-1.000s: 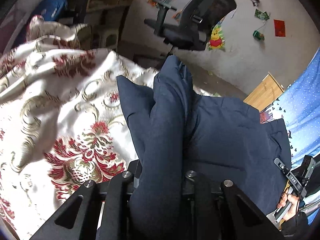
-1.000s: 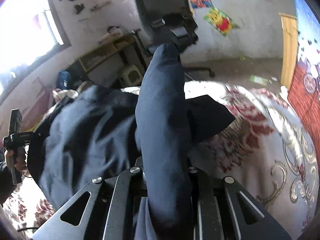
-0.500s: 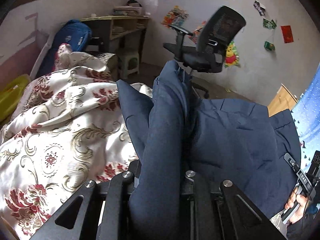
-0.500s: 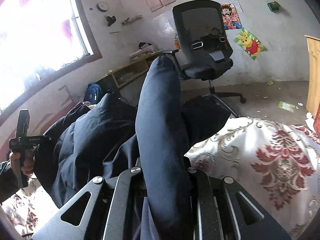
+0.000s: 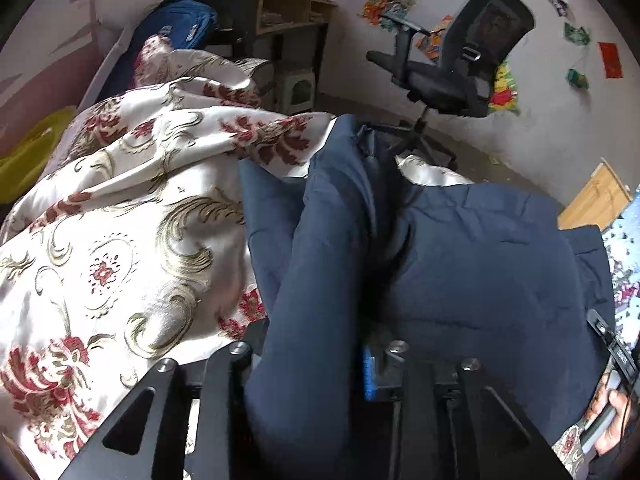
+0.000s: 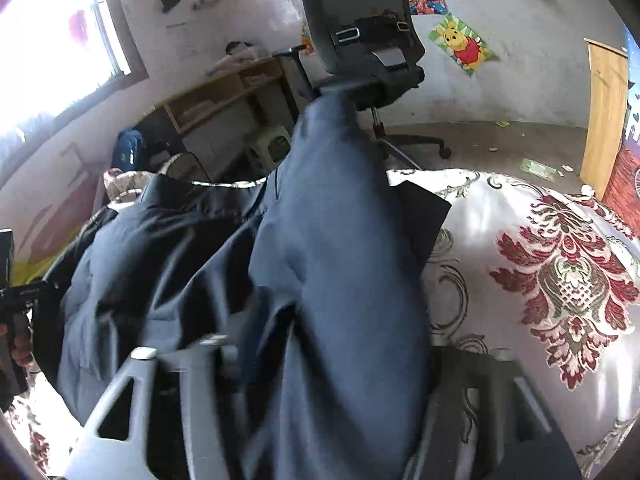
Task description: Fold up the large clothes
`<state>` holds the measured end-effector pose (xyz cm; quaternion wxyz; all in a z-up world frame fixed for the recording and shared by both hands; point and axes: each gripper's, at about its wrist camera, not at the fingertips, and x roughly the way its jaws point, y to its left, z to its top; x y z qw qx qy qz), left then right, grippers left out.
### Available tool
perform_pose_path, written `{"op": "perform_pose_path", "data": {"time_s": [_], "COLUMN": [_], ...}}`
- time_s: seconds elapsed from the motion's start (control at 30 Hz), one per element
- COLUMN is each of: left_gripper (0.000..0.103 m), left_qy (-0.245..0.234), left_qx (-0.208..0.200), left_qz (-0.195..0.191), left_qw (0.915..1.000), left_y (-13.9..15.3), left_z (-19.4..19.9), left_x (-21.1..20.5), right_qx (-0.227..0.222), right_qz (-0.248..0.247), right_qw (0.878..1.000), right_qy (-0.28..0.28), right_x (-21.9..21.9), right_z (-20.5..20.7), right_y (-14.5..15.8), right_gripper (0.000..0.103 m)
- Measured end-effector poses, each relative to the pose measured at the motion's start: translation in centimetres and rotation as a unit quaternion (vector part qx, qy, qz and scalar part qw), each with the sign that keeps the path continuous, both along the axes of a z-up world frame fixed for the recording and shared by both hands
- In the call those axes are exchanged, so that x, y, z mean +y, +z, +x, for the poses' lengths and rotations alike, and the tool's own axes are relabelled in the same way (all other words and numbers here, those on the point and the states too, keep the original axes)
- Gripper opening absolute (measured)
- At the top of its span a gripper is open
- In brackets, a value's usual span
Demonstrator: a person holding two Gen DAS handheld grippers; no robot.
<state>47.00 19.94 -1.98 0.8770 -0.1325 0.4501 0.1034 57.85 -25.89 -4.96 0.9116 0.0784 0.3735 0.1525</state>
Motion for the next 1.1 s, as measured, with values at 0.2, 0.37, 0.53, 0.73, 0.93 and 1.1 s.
{"op": "perform_pose_path", "data": {"time_s": [0.2,0.37,0.53,0.73,0.93,1.1], "left_gripper": [0.056,0.090,0.092,0.100,0.103,0.103], "left_qy": [0.030,0.043,0.030,0.020,0.018,0.015], "left_qx": [0.018,-0.041,-0.069,-0.122,-0.159,-0.181], "left_qz": [0.017,0.021,0.032,0.052,0.062,0.067], "left_qw": [0.9992,0.9980,0.9967,0.9910,0.9852,0.9811], "left_y": [-0.3,1.7,4.1,7.1,9.4,10.9], "left_z": [-0.9,-3.3,-4.9,-8.1,-11.4,-14.3], "left_x": [-0.2,-1.2,-3.4,-5.6,-6.8,-7.4], "right_qx": [-0.014,-0.044,-0.085,-0.136,-0.172,-0.193], "right_qz": [-0.045,-0.053,-0.044,-0.030,-0.030,-0.025], "right_qw": [0.998,0.997,0.995,0.990,0.985,0.981], "right_qy": [-0.038,-0.035,-0.028,-0.018,-0.001,0.009], "right_x": [-0.5,-0.6,0.6,2.0,3.0,3.6], "right_z": [-1.5,-3.4,-5.8,-9.9,-13.7,-16.7], "right_y": [0.9,3.2,6.4,9.8,12.6,14.6], "right_gripper": [0.082,0.085,0.091,0.097,0.098,0.099]}}
